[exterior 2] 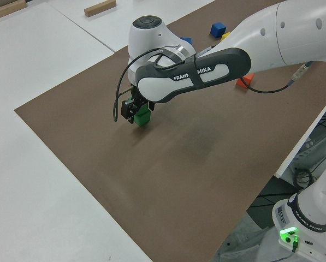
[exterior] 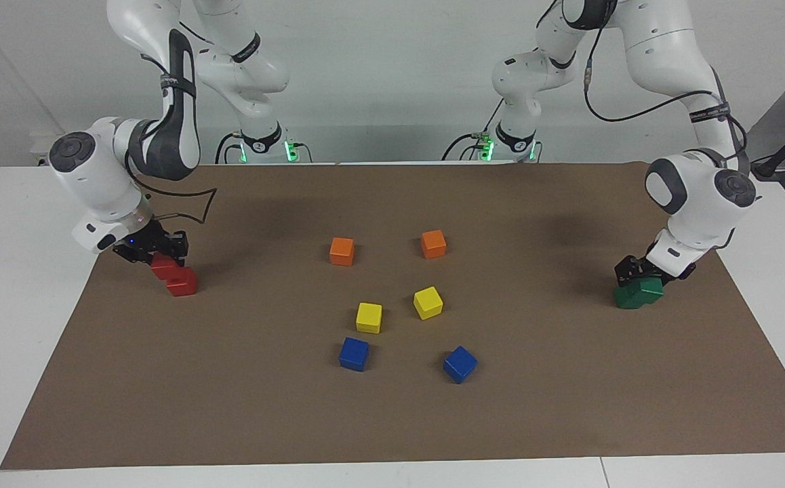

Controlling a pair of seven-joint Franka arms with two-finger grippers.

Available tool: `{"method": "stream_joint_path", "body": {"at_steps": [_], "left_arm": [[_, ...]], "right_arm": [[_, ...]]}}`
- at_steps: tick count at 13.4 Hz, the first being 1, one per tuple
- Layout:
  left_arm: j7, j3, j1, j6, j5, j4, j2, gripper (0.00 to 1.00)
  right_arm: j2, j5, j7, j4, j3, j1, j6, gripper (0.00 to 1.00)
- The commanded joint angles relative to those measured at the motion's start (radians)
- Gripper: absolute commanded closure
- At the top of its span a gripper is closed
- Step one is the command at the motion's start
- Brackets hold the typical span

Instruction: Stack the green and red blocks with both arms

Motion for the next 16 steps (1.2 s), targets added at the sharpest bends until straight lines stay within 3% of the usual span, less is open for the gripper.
{"method": "stream_joint_path", "body": {"at_steps": [1, 6, 8, 13, 16], "left_arm": [[0.019, -0.006, 0.012, -0.072, -0.014, 0.009, -0.046, 0.00], [0.003, -0.007, -0.003, -0.285, -0.014, 0.129, -0.131, 0.00], [-0.061, -0.016, -0.006, -0.307, -0.014, 0.161, -0.183, 0.00], [-0.227, -0.036, -0.074, -0.391, -0.014, 0.160, -0.298, 0.00], [-0.230, -0.059, -0.092, -0.485, -0.014, 0.166, -0.327, 0.00]], "right_arm": [[-0.002, -0.011, -0.032, -0.024, 0.009, -0.014, 0.036, 1.00], [0.000, -0.011, -0.041, -0.037, 0.009, -0.016, 0.044, 1.00], [0.000, -0.011, -0.043, -0.052, 0.009, -0.016, 0.064, 1.00], [-0.002, -0.011, -0.044, -0.063, 0.009, -0.019, 0.084, 1.00], [0.000, -0.011, -0.046, -0.064, 0.009, -0.020, 0.085, 1.00]]}}
